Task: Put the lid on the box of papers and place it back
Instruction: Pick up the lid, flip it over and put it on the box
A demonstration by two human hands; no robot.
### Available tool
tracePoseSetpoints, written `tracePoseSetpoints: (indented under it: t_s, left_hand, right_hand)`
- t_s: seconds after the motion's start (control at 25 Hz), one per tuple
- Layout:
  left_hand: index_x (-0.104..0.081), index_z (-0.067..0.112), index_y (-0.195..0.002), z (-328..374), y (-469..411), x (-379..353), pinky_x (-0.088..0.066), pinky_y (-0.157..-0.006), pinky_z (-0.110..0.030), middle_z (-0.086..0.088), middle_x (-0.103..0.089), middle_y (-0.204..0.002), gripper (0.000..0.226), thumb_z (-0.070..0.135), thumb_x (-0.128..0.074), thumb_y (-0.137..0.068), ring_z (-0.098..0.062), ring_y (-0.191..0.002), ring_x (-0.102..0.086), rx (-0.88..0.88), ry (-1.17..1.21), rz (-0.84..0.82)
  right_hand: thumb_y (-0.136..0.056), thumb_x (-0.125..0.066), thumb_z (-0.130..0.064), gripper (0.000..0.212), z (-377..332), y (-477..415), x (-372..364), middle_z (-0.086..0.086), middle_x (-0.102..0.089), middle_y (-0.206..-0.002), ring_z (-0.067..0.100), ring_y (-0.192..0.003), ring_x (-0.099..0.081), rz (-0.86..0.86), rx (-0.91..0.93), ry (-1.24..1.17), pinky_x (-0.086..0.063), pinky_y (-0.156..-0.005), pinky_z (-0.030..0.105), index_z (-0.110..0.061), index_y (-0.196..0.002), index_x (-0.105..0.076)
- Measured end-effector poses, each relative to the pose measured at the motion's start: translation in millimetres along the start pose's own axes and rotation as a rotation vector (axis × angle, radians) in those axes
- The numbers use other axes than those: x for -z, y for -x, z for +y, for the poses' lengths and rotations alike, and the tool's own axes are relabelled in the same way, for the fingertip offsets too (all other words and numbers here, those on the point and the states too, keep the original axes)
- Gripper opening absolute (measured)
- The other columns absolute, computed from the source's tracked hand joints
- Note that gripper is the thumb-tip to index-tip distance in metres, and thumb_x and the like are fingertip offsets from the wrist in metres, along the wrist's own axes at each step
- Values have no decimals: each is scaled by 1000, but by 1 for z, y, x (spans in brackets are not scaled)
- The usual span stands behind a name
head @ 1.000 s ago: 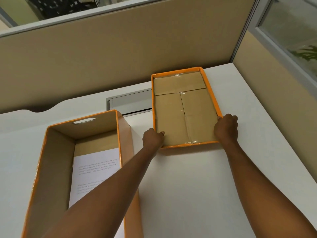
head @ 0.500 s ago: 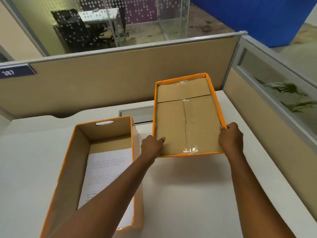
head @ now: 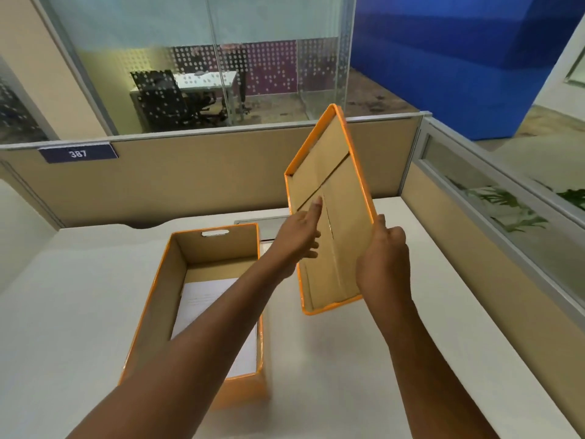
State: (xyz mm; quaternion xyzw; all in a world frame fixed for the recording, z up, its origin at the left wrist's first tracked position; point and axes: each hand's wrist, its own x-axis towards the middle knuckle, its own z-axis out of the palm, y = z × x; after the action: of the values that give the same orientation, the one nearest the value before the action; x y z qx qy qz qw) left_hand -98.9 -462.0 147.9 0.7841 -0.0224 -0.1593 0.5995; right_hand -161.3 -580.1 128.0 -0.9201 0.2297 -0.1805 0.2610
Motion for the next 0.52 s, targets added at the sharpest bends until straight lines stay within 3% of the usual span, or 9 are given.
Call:
tracePoseSetpoints:
  t_s: [0.12,0.16,0.2,0.24,0.28,0.32,0.4,0.48,0.52]
  left_hand:
    - [-46,10,-133,28,19,-13,-56,-82,-40,-15,-56,-124,76,68,-44,-85,-31,-108,-61,28,-7,-121]
    - [-53,9,-122,31,24,-15,-55,-75,-36,-16,-61,-116,67,64,-52,-83,-27,-101,-63,-3,41,-115]
    - [-59,10,-97,32,27,-15,-52,-65,-32,-16,-63,-96,49,56,-61,-82,-22,-85,-63,-54,99,-74]
    - [-50,14,-71,31,30,-13,-45,-56,-29,-14,-56,-73,38,46,-69,-81,-19,-67,-55,-102,152,-9]
    - [-37,19,-62,28,32,-10,-38,-50,-27,-9,-43,-62,44,35,-74,-79,-18,-56,-45,-131,197,46]
    - [-34,21,-61,23,34,-4,-35,-47,-27,-6,-37,-59,46,26,-76,-77,-17,-52,-39,-140,232,114]
    - [-44,17,-68,14,39,11,-43,-50,-28,-7,-47,-66,29,12,-71,-78,-20,-58,-48,-140,274,269]
    - [-55,17,-86,6,45,35,-52,-60,-31,-7,-61,-81,17,2,-61,-80,-25,-75,-61,-107,315,320]
    - [-56,16,-100,0,47,53,-54,-63,-34,-8,-65,-91,25,1,-59,-80,-27,-83,-64,-76,338,288]
  right_hand:
    - [-84,-49,-1,48,-25,33,3,19,-43,-121,37,-108,-44,62,103,-236,-41,-87,48,-9,-130,-38]
    - [-86,-47,0,41,-33,43,1,19,-44,-119,36,-107,-44,78,121,-254,-40,-86,47,-6,-126,-40]
    - [-89,-45,-1,37,-41,52,-1,19,-46,-118,35,-107,-45,88,129,-186,-40,-86,45,-4,-126,-41]
    - [-92,-43,-2,38,-48,60,-4,18,-48,-119,32,-107,-47,91,147,-80,-41,-87,43,-4,-129,-40]
    - [-93,-41,-2,42,-55,67,-6,16,-49,-121,30,-108,-47,87,178,2,-41,-88,40,-5,-134,-36]
    - [-92,-41,-1,48,-60,73,-8,14,-49,-124,28,-109,-46,79,224,9,-41,-90,39,-5,-139,-31]
    - [-90,-49,-3,61,-63,82,-10,12,-47,-133,27,-116,-44,-9,327,-144,-41,-97,39,-9,-144,-23]
    - [-87,-60,-19,67,-56,84,-7,5,-46,-137,21,-121,-44,-208,343,-436,-44,-101,39,-20,-143,-25]
    - [-85,-63,-28,64,-50,84,-6,0,-46,-136,17,-120,-46,-294,308,-589,-45,-100,39,-25,-140,-30]
